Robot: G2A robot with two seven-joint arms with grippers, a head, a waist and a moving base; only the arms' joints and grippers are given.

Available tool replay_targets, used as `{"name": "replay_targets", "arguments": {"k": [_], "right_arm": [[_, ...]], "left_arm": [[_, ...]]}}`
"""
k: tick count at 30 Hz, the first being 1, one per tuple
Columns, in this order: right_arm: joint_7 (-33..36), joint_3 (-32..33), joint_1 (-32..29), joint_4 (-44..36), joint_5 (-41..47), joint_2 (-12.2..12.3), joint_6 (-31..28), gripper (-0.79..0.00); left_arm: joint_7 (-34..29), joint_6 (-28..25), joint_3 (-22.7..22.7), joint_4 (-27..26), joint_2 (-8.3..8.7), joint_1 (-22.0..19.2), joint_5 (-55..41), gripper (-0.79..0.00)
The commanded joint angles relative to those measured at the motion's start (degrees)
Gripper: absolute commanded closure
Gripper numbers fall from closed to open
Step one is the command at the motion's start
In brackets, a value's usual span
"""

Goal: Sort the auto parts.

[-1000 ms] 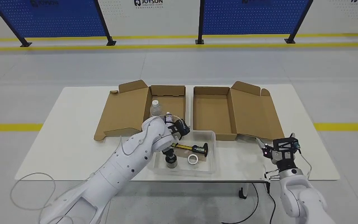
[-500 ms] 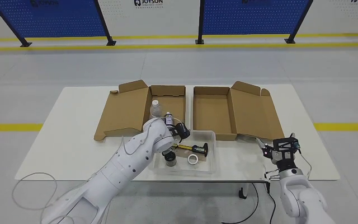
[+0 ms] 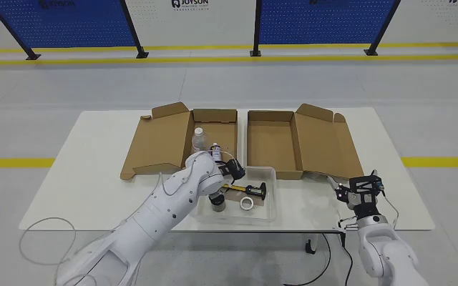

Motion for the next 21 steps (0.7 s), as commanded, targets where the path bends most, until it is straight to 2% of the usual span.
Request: {"name": "replay_targets", "arguments": {"k": [1, 4, 6, 9, 16, 21], "right_arm": [[0.0, 0.0, 0.0, 0.0, 0.0, 0.0, 0.0, -0.785], [0.0, 0.0, 0.0, 0.0, 0.0, 0.0, 0.0, -0.785], [0.0, 0.0, 0.0, 0.0, 0.0, 0.0, 0.0, -0.785], [0.0, 0.0, 0.0, 0.0, 0.0, 0.0, 0.0, -0.785], [0.0, 0.0, 0.0, 0.0, 0.0, 0.0, 0.0, -0.785], [0.0, 0.0, 0.0, 0.0, 0.0, 0.0, 0.0, -0.785]], "left_arm": [[0.2, 0.0, 0.1, 0.5, -0.12, -0.1, -0.1, -0.252], [0.3, -0.1, 0.2, 0.9, -0.26, -0.2, -0.4, -0.215], [0.4, -0.1, 0.3, 1.2, -0.34, -0.2, -0.5, -0.160], [0.6, 0.0, 0.3, 1.4, -0.44, -0.3, -0.6, 0.000], [1.3, 0.7, -0.6, 0.3, -0.23, -0.1, -0.2, 0.000], [1.3, 2.0, -2.4, -2.4, 0.26, 0.2, 0.1, 0.000]]}}
